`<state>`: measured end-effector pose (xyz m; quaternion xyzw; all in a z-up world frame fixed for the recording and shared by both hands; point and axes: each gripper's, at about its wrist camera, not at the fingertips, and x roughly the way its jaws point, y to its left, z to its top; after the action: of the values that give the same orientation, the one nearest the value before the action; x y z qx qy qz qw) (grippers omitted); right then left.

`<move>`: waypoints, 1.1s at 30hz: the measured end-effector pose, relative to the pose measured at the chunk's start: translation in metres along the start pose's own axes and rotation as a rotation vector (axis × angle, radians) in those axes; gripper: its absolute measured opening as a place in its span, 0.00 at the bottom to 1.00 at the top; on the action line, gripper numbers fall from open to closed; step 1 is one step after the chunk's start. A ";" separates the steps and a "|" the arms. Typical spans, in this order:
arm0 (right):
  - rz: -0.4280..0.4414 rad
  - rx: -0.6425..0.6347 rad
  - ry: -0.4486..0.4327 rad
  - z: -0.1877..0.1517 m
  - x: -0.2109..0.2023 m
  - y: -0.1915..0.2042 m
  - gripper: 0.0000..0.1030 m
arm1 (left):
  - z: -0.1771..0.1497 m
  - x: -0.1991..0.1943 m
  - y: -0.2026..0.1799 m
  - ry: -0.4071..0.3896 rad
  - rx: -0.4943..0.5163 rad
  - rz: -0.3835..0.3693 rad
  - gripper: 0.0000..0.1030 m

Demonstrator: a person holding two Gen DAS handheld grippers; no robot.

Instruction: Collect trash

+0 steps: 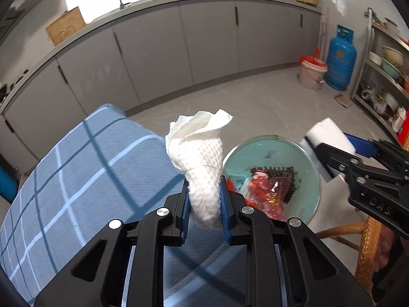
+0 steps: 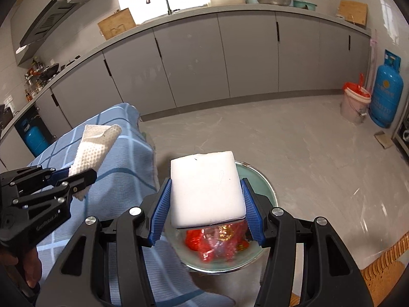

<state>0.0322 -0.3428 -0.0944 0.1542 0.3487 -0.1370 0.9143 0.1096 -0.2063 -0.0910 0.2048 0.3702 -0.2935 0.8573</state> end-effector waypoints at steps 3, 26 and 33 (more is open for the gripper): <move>-0.004 0.014 0.010 -0.001 0.007 -0.009 0.53 | 0.001 0.009 -0.011 0.011 0.017 -0.021 0.22; -0.005 0.072 -0.070 -0.010 -0.031 -0.016 0.83 | -0.014 -0.015 0.003 -0.021 -0.052 0.035 0.81; -0.010 0.036 -0.117 -0.009 -0.068 0.002 0.83 | -0.016 -0.050 0.015 -0.087 -0.091 0.043 0.83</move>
<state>-0.0212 -0.3278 -0.0546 0.1605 0.2931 -0.1567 0.9294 0.0832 -0.1682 -0.0615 0.1605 0.3411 -0.2663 0.8871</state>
